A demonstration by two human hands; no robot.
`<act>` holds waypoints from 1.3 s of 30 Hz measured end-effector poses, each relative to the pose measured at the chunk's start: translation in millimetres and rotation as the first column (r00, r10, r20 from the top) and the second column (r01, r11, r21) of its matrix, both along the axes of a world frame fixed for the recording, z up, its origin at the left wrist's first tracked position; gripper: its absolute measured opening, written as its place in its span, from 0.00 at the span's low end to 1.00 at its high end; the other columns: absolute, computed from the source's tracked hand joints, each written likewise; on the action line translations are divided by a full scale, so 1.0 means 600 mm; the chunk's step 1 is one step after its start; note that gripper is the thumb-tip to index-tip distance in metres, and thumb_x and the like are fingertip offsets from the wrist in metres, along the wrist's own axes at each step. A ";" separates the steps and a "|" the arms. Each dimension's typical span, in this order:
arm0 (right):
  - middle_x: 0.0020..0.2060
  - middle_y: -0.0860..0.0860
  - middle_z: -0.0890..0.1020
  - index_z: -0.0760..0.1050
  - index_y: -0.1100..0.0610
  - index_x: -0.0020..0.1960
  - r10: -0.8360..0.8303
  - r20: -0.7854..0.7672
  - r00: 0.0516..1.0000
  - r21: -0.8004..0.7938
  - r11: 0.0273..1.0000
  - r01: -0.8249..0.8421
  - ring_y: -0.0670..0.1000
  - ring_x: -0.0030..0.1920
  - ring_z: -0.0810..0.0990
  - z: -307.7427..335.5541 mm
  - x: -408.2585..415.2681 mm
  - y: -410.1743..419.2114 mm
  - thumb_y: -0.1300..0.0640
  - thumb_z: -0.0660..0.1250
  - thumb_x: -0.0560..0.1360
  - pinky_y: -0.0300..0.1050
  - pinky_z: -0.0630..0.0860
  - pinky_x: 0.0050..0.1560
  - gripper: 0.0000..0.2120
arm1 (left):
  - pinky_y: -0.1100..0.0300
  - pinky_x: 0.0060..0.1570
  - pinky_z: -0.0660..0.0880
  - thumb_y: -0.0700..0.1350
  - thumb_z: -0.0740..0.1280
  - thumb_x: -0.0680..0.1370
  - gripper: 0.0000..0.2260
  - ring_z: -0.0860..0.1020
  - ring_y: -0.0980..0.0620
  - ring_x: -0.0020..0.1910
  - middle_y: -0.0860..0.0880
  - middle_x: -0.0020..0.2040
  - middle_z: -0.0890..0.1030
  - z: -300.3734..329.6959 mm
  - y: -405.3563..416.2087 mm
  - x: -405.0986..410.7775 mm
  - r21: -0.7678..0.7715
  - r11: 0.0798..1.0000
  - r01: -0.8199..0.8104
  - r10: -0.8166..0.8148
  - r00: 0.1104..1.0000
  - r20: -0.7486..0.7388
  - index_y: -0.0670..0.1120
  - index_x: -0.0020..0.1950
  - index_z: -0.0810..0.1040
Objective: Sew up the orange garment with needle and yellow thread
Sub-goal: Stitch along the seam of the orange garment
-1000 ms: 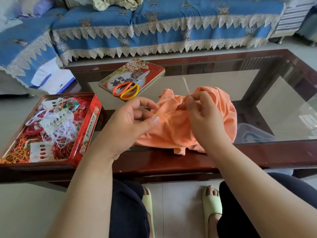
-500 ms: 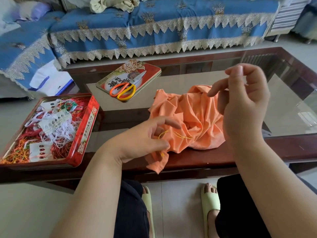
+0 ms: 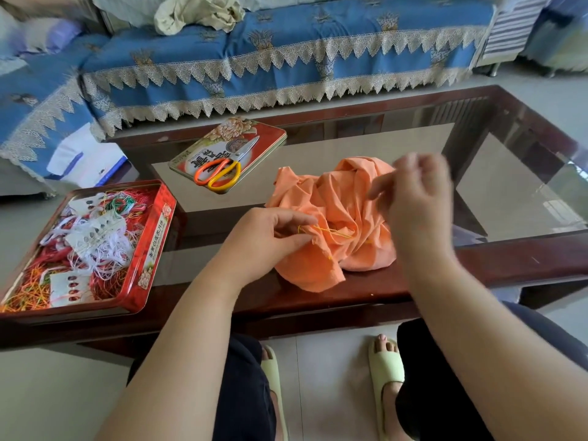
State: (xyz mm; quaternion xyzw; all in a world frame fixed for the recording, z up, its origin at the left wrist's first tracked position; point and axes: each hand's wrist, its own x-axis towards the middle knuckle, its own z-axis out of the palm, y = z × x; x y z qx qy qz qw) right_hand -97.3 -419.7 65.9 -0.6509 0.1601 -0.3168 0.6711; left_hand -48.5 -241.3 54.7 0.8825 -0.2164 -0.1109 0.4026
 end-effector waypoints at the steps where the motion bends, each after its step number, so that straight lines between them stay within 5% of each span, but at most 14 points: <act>1: 0.30 0.48 0.79 0.67 0.52 0.46 0.051 -0.093 0.994 -0.087 0.994 -0.059 0.47 0.29 0.73 -0.014 -0.001 0.020 0.55 0.52 0.83 0.44 0.71 0.33 0.09 | 0.77 0.40 0.71 0.49 0.72 0.74 0.10 0.75 0.71 0.46 0.66 0.45 0.78 -0.001 -0.004 -0.001 -0.026 0.999 -0.030 0.031 0.999 0.033 0.64 0.52 0.80; 4: 0.39 0.48 0.78 0.66 0.52 0.47 0.039 -0.227 0.973 -0.376 0.918 -0.124 0.49 0.39 0.75 -0.055 -0.007 0.076 0.51 0.51 0.83 0.52 0.73 0.43 0.09 | 0.76 0.41 0.72 0.49 0.73 0.74 0.10 0.77 0.71 0.44 0.63 0.43 0.81 -0.007 -0.014 -0.002 -0.109 0.989 -0.095 0.104 0.991 0.083 0.60 0.53 0.82; 7: 0.37 0.46 0.75 0.64 0.52 0.48 -0.059 -0.171 0.983 -0.550 0.834 -0.046 0.52 0.38 0.75 -0.076 0.004 0.089 0.51 0.52 0.82 0.52 0.71 0.37 0.07 | 0.67 0.46 0.78 0.49 0.74 0.74 0.09 0.81 0.63 0.44 0.57 0.43 0.84 -0.013 -0.030 -0.013 -0.242 0.951 -0.192 0.214 0.974 0.067 0.55 0.53 0.84; 10: 0.33 0.41 0.71 0.67 0.56 0.55 -0.129 -0.173 0.977 -0.538 0.843 0.016 0.53 0.34 0.77 -0.072 0.029 0.069 0.52 0.52 0.83 0.52 0.73 0.36 0.09 | 0.67 0.48 0.78 0.50 0.74 0.73 0.10 0.81 0.63 0.44 0.59 0.43 0.84 -0.013 -0.044 -0.020 -0.320 0.917 -0.238 0.254 0.967 0.009 0.55 0.54 0.83; 14: 0.37 0.41 0.72 0.69 0.57 0.55 -0.079 -0.039 0.996 -0.454 0.890 0.053 0.39 0.34 0.72 -0.051 0.045 0.032 0.55 0.54 0.83 0.35 0.68 0.37 0.08 | 0.76 0.42 0.71 0.49 0.75 0.72 0.16 0.76 0.63 0.42 0.57 0.46 0.80 -0.019 -0.042 -0.012 -0.104 0.981 -0.164 0.184 0.953 0.239 0.51 0.60 0.81; 18: 0.31 0.46 0.74 0.67 0.54 0.50 0.037 0.009 0.999 -0.466 0.884 -0.028 0.39 0.30 0.74 -0.040 0.042 0.015 0.57 0.56 0.83 0.28 0.66 0.31 0.03 | 0.52 0.48 0.76 0.46 0.73 0.74 0.06 0.75 0.50 0.49 0.55 0.46 0.74 -0.035 -0.042 0.008 -0.060 0.992 -0.111 0.126 0.901 0.415 0.47 0.50 0.82; 21: 0.32 0.43 0.74 0.67 0.54 0.51 0.045 0.041 0.998 -0.571 0.821 -0.013 0.40 0.29 0.73 -0.032 0.042 -0.008 0.56 0.55 0.83 0.34 0.69 0.32 0.04 | 0.49 0.51 0.75 0.48 0.73 0.74 0.07 0.72 0.48 0.55 0.54 0.50 0.74 -0.038 -0.033 0.024 -0.087 0.994 -0.061 0.095 0.883 0.461 0.45 0.42 0.80; 25: 0.32 0.49 0.77 0.70 0.61 0.56 0.005 0.014 1.000 -0.681 0.733 0.006 0.56 0.34 0.77 -0.014 0.055 -0.049 0.53 0.55 0.82 0.55 0.76 0.36 0.11 | 0.56 0.52 0.76 0.55 0.70 0.73 0.15 0.76 0.58 0.53 0.56 0.45 0.80 -0.016 -0.031 0.005 -0.154 0.983 0.096 -0.043 0.947 0.317 0.44 0.36 0.75; 29: 0.35 0.56 0.80 0.70 0.62 0.57 0.026 -0.013 1.000 -0.755 0.655 -0.026 0.62 0.35 0.78 -0.003 0.075 -0.062 0.54 0.55 0.82 0.59 0.76 0.36 0.12 | 0.60 0.30 0.74 0.46 0.70 0.77 0.15 0.76 0.52 0.28 0.49 0.28 0.72 0.011 -0.047 -0.035 -0.329 0.922 0.202 -0.200 0.979 0.041 0.39 0.37 0.72; 31: 0.34 0.57 0.80 0.70 0.62 0.56 0.027 0.051 0.998 -0.764 0.644 0.021 0.62 0.33 0.78 0.005 0.084 -0.068 0.54 0.54 0.81 0.58 0.76 0.34 0.13 | 0.51 0.29 0.77 0.46 0.68 0.78 0.12 0.77 0.42 0.30 0.41 0.32 0.73 0.026 -0.055 -0.048 -0.389 0.879 0.276 -0.295 0.955 0.010 0.41 0.38 0.73; 33: 0.31 0.53 0.79 0.69 0.59 0.55 0.016 0.170 0.985 -0.719 0.686 0.113 0.60 0.30 0.78 0.017 0.094 -0.084 0.53 0.53 0.80 0.53 0.76 0.31 0.11 | 0.58 0.26 0.75 0.48 0.66 0.79 0.10 0.78 0.42 0.29 0.39 0.34 0.76 0.032 -0.060 -0.049 -0.407 0.871 0.277 -0.332 0.941 -0.069 0.43 0.42 0.73; 36: 0.31 0.42 0.74 0.69 0.56 0.50 -0.031 0.312 0.950 -0.541 0.816 0.205 0.44 0.26 0.74 0.025 0.105 -0.110 0.57 0.54 0.82 0.43 0.71 0.27 0.06 | 0.65 0.24 0.70 0.52 0.64 0.79 0.05 0.79 0.49 0.30 0.50 0.41 0.79 0.014 -0.072 -0.035 -0.262 0.947 0.186 -0.238 0.953 -0.186 0.52 0.48 0.70; 39: 0.33 0.41 0.73 0.64 0.50 0.46 -0.070 0.348 0.935 -0.329 0.924 0.192 0.41 0.24 0.70 0.024 0.104 -0.117 0.61 0.53 0.82 0.45 0.69 0.25 0.09 | 0.72 0.36 0.71 0.54 0.64 0.79 0.09 0.78 0.58 0.45 0.60 0.56 0.75 -0.011 -0.089 -0.009 -0.050 0.985 0.166 -0.169 0.982 -0.086 0.61 0.58 0.68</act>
